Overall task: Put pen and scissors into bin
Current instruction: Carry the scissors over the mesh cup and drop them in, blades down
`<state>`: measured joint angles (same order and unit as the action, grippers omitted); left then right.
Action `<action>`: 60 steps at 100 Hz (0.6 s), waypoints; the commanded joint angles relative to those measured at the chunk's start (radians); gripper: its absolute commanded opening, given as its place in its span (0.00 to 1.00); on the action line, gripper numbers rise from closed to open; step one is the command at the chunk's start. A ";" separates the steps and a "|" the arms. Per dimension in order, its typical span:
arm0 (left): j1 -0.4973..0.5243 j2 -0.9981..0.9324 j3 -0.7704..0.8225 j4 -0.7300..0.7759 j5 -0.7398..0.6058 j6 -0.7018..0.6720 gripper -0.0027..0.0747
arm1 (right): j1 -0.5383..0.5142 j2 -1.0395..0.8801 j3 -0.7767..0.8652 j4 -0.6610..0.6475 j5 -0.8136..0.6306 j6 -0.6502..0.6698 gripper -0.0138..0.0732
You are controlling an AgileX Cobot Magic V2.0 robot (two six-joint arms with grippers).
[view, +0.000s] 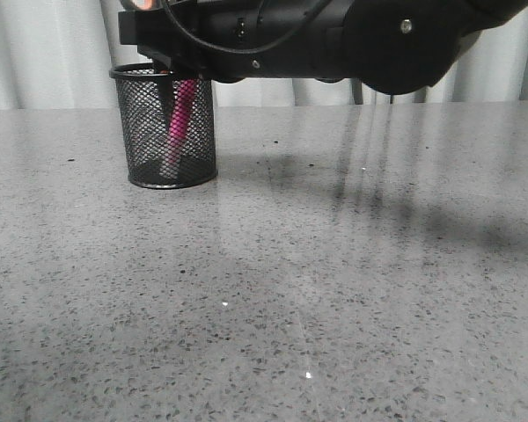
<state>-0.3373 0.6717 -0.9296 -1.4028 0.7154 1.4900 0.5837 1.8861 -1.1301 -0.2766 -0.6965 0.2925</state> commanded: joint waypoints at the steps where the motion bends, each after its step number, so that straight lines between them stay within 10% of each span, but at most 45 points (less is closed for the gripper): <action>1: -0.009 0.001 -0.024 -0.048 -0.014 -0.012 0.38 | -0.006 -0.047 -0.020 0.012 -0.028 0.001 0.14; 28: -0.009 0.001 -0.024 -0.033 -0.027 -0.012 0.38 | -0.006 -0.082 -0.020 0.014 -0.034 0.001 0.66; 60: -0.009 0.001 -0.024 -0.033 -0.053 -0.012 0.38 | -0.006 -0.196 -0.020 0.012 -0.043 0.001 0.68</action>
<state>-0.3373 0.6717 -0.9296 -1.3912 0.6870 1.4900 0.5837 1.7834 -1.1283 -0.2750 -0.6673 0.2925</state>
